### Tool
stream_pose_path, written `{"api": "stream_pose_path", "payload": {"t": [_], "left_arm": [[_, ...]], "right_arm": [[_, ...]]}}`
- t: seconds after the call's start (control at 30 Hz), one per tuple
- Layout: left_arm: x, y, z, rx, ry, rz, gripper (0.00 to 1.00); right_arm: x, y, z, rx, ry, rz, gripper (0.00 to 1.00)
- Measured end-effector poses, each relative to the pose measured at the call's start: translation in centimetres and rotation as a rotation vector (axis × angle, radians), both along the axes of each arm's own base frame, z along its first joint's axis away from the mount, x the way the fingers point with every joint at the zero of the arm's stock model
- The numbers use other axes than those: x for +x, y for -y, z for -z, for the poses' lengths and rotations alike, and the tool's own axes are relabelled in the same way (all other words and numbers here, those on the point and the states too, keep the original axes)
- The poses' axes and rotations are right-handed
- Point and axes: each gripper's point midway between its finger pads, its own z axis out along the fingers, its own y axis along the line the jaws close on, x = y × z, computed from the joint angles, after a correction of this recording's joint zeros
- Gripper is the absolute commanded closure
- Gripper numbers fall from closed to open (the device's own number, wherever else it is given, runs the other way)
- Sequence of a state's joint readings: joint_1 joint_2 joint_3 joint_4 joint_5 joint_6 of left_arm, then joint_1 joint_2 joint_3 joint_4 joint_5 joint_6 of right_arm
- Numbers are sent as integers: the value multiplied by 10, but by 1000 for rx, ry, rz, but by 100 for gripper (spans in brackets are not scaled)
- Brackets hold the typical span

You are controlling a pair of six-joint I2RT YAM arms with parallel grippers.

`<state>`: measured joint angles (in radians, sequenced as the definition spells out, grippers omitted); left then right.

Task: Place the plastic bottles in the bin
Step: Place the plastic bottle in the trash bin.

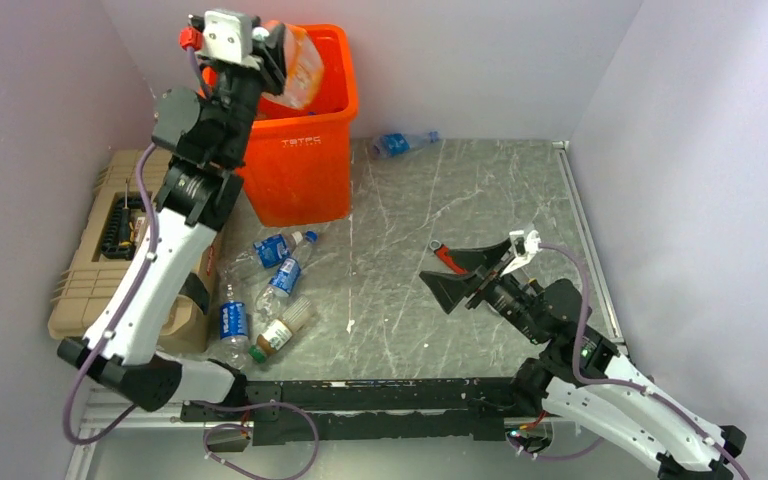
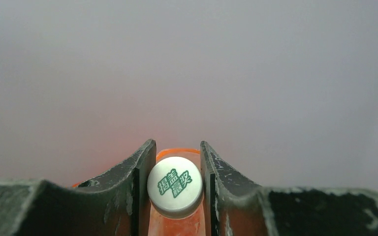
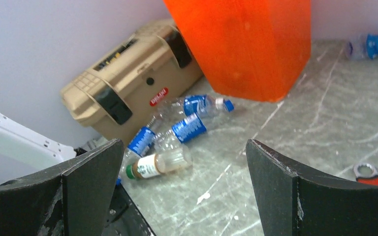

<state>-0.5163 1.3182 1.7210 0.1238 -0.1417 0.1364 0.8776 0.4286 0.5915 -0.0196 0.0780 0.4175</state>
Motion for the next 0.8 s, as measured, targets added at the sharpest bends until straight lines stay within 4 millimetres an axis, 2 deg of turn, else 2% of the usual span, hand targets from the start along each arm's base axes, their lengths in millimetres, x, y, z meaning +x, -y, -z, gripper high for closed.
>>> {"api": "stream_pose_path", "payload": {"t": [0.13, 0.27, 0.33, 0.4, 0.5, 0.67, 0.73, 0.77, 0.8], "left_arm": [[50, -36, 6, -45, 20, -129, 100], [105, -47, 22, -95, -22, -160, 100], [133, -47, 41, -111, -72, -164, 100], [160, -43, 71, -112, -152, -167, 100], [190, -35, 109, -87, -262, -174, 100], [217, -28, 171, -16, -431, -196, 100], [223, -29, 189, 9, -491, -211, 83], [223, -30, 196, 20, -515, -216, 82], [224, -30, 201, 28, -532, -219, 85]], "right_arm": [[4, -3, 28, -40, -63, 8, 2], [5, -3, 44, -72, -99, 14, 2], [5, -2, 47, -79, -105, 19, 2], [4, 0, 48, -80, -105, 20, 2], [3, 1, 51, -82, -109, 21, 2], [4, 1, 64, -117, -135, 27, 2], [5, 1, 66, -125, -141, 27, 2], [5, 0, 67, -129, -142, 27, 2], [6, 0, 68, -134, -144, 26, 3]]}}
